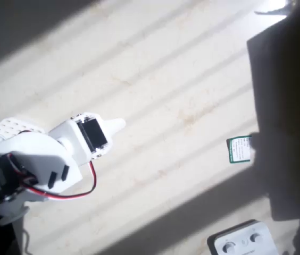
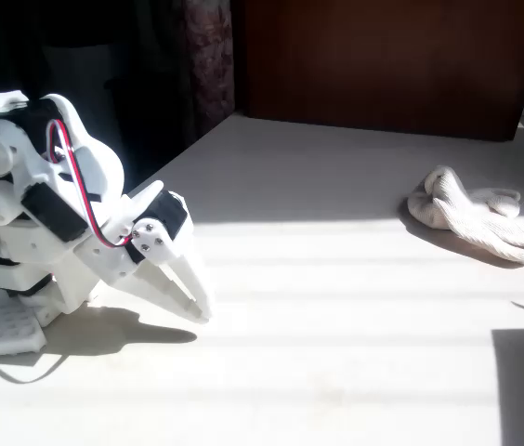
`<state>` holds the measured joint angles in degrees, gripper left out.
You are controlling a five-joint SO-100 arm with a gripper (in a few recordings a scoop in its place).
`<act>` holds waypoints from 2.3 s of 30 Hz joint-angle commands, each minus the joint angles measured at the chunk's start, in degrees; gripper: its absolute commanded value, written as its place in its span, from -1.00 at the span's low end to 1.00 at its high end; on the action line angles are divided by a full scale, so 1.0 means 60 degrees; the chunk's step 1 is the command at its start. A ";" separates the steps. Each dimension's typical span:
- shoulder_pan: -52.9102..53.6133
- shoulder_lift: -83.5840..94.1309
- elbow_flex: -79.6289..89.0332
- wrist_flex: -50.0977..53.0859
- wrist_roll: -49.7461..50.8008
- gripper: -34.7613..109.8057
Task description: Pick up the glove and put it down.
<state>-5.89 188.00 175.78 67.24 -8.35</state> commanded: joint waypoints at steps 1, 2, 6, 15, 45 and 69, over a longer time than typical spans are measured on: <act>0.0088 0.0059 -0.0454 0.0029 -0.0015 -0.52; 0.0088 0.0059 -0.0454 0.0029 -0.0015 -0.52; 0.0088 0.0059 -0.0454 0.0029 -0.0015 -0.52; 0.0088 0.0059 -0.0454 0.0029 -0.0015 -0.52; 0.0015 0.0059 -0.0454 0.0000 0.0015 -0.52; 0.0044 -0.0176 -0.2358 -0.0117 0.0103 -0.52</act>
<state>-5.89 188.17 166.90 67.24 -8.17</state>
